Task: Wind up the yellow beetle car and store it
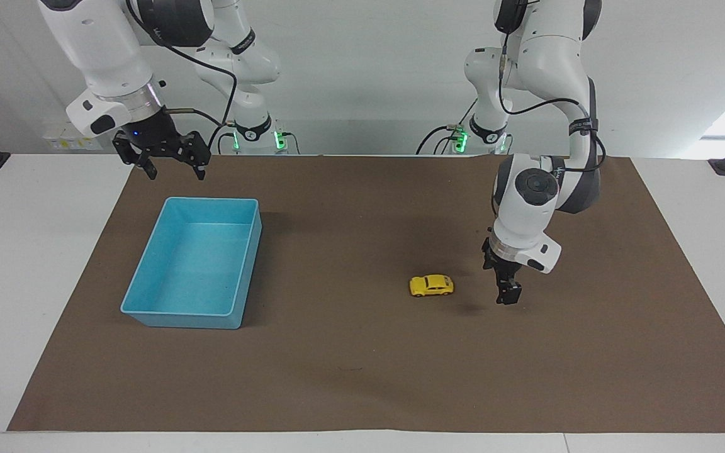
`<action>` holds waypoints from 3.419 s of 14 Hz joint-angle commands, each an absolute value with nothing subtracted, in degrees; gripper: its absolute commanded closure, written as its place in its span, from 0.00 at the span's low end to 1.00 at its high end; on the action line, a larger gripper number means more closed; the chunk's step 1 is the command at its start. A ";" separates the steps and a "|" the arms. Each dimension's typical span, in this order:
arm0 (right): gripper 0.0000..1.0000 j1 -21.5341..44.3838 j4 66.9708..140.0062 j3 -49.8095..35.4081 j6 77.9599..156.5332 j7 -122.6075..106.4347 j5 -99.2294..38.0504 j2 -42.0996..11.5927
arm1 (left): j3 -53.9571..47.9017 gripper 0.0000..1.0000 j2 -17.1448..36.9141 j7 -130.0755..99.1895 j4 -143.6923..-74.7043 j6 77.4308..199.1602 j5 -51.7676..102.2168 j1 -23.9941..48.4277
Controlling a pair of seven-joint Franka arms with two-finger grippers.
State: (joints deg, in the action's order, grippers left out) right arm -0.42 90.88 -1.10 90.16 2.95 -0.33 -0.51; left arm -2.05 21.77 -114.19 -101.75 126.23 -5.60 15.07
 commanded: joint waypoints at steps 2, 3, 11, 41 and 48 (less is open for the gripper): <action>0.00 -1.14 90.26 -1.49 90.53 3.43 -1.23 -0.88 | -2.37 0.00 21.62 -113.56 -99.58 125.07 -6.86 14.24; 0.00 -1.14 90.26 -1.49 90.53 3.43 -1.23 -0.88 | -2.37 0.00 21.80 -113.03 -99.15 125.07 -6.94 14.24; 0.00 -1.14 90.26 -1.49 90.53 3.43 -1.23 -0.88 | -2.37 0.00 20.57 -95.57 -94.22 123.66 -6.94 13.54; 0.00 2.55 90.35 -1.76 93.86 0.88 -1.23 -2.54 | -2.55 0.00 -0.78 -3.60 -94.57 101.78 -1.49 5.36; 0.00 3.25 90.00 -1.76 98.16 0.88 -1.23 -7.37 | -2.90 0.00 -3.42 -0.53 -88.42 89.83 -1.41 5.45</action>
